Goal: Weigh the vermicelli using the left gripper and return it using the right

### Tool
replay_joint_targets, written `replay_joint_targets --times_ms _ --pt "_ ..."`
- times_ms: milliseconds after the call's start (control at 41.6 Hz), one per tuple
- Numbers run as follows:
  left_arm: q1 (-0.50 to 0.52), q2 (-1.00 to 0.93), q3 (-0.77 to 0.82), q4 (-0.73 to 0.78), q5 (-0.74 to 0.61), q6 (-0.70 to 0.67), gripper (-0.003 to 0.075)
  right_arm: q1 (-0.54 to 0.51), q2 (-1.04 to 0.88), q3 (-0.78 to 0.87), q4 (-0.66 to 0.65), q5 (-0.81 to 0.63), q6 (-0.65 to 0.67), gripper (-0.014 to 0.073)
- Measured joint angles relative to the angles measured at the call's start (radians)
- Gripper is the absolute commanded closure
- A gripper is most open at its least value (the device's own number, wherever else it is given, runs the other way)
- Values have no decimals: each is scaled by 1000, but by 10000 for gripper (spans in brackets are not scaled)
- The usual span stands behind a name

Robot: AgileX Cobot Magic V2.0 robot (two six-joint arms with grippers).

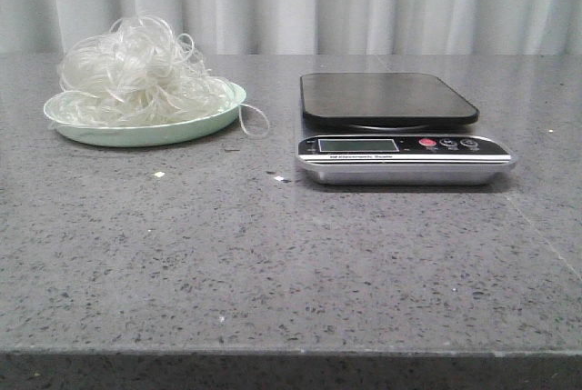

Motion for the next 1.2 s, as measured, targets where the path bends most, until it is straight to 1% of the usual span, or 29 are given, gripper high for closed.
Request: replay_joint_targets --times_ms 144,240,697,817,937,1201 --pt "44 -59 8 13 64 0 583 0 0 0 0 0 0 442" --pt "67 -109 50 13 77 0 583 0 0 0 0 0 0 442" --pt "79 -468 365 11 84 -6 583 0 0 0 2 0 0 442" --pt "79 -484 443 -45 58 -8 583 0 0 0 2 0 0 442" --pt "79 -484 444 -84 50 -8 583 0 0 2 2 0 0 442" --pt "79 -484 444 -77 42 -18 583 0 0 2 2 0 0 442"
